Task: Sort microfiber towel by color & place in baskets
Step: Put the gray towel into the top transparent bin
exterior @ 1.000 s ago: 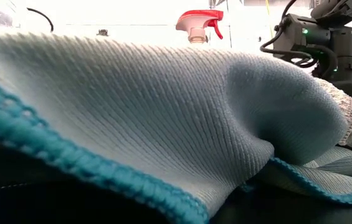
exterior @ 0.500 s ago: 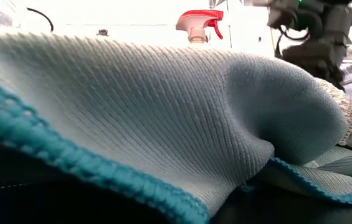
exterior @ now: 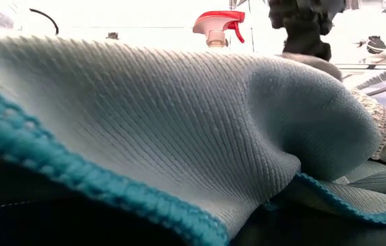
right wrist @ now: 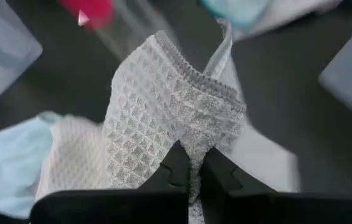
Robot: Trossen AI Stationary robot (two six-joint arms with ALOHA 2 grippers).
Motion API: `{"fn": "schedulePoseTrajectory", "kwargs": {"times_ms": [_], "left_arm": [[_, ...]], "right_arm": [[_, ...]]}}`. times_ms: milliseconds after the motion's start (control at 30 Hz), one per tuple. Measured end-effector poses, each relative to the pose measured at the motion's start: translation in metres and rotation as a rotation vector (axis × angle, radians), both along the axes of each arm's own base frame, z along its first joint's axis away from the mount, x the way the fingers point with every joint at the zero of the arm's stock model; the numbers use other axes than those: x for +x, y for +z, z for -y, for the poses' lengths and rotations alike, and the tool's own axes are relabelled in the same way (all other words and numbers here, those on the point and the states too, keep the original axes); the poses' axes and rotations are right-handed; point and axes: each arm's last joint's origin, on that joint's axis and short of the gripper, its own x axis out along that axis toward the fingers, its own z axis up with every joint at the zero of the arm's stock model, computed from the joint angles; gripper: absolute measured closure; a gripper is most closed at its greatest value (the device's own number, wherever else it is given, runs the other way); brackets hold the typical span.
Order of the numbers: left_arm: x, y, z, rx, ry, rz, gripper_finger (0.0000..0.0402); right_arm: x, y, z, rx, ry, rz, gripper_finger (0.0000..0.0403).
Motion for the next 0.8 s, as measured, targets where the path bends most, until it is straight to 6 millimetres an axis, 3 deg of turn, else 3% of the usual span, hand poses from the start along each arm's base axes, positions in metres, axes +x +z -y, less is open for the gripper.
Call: {"fn": "schedulePoseTrajectory", "kwargs": {"times_ms": [433,800], "left_arm": [[0.000,0.000,0.000,0.000,0.000,0.000,0.0139],[0.000,0.000,0.000,0.000,0.000,0.000,0.0139]], "right_arm": [[-0.009,0.098,0.051,-0.371,-0.067,0.113,0.0403],[-0.030,0.157,0.086,-0.627,-0.151,0.182,0.0403]]}}
